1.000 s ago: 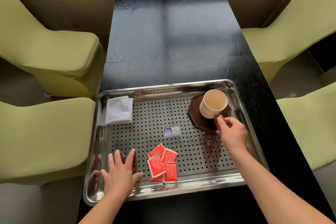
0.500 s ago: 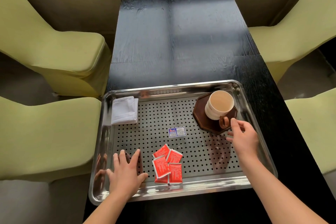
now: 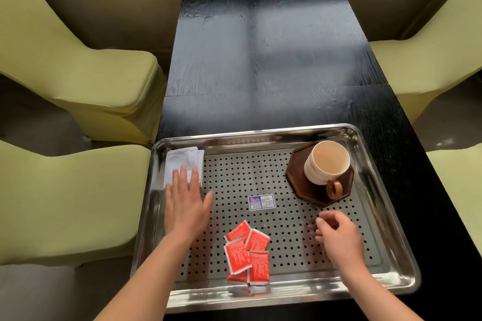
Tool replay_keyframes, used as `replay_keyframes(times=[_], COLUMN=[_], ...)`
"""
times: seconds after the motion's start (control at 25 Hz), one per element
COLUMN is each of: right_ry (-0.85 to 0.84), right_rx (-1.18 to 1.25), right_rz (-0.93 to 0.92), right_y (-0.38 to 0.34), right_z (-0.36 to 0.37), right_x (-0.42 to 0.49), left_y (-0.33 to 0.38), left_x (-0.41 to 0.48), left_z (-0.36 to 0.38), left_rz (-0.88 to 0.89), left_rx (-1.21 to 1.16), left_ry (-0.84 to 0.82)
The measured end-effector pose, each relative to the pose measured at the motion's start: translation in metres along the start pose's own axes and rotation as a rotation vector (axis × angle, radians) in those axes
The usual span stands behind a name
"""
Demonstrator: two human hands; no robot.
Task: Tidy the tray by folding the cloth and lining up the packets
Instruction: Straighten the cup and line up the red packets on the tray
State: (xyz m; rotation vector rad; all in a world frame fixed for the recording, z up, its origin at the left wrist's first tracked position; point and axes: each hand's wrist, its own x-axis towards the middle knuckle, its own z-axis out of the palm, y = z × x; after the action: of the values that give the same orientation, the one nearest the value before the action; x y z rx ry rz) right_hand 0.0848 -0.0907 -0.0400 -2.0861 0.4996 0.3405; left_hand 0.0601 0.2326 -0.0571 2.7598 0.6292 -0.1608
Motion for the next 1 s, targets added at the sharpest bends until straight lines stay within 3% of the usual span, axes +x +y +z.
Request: replay_keyframes(times=[0.12,0.24,0.44,0.52,0.6,0.72,0.84,1.0], right_ry=[0.017,0.025,0.049,0.091,0.125,0.179,0.162,0.095], right_rx=[0.082,0.123,0.128,0.122,0.125,0.139,0.073,-0.052], right_rz=[0.025,0.053,0.119,0.107,0.075,0.071,0.057,-0.181], right_y=[0.003,0.013,0.021,0.015,0.006,-0.008,-0.02,-0.027], right_z=[0.004,-0.005,-0.027,-0.036,-0.038,-0.041,-0.043,-0.045], right_x=[0.004,0.014,0.024,0.031,0.04,0.056,0.06,0.043], left_y=[-0.007,-0.017,-0.021,-0.013,-0.003,0.047,0.123,0.202], left_x=[0.051,0.068,0.072,0.07,0.062,0.041,0.024,0.021], left_z=[0.002,0.019,0.03,0.024,0.019,0.018,0.024,0.031], left_rz=[0.055,0.048,0.032,0.026,0.028,0.149,0.134,-0.054], left_rx=[0.156,0.165,0.195,0.177,0.137,-0.041,-0.402,-0.749], left_ry=[-0.112,-0.232,-0.296,-0.272,-0.114,0.053,-0.12,-0.378])
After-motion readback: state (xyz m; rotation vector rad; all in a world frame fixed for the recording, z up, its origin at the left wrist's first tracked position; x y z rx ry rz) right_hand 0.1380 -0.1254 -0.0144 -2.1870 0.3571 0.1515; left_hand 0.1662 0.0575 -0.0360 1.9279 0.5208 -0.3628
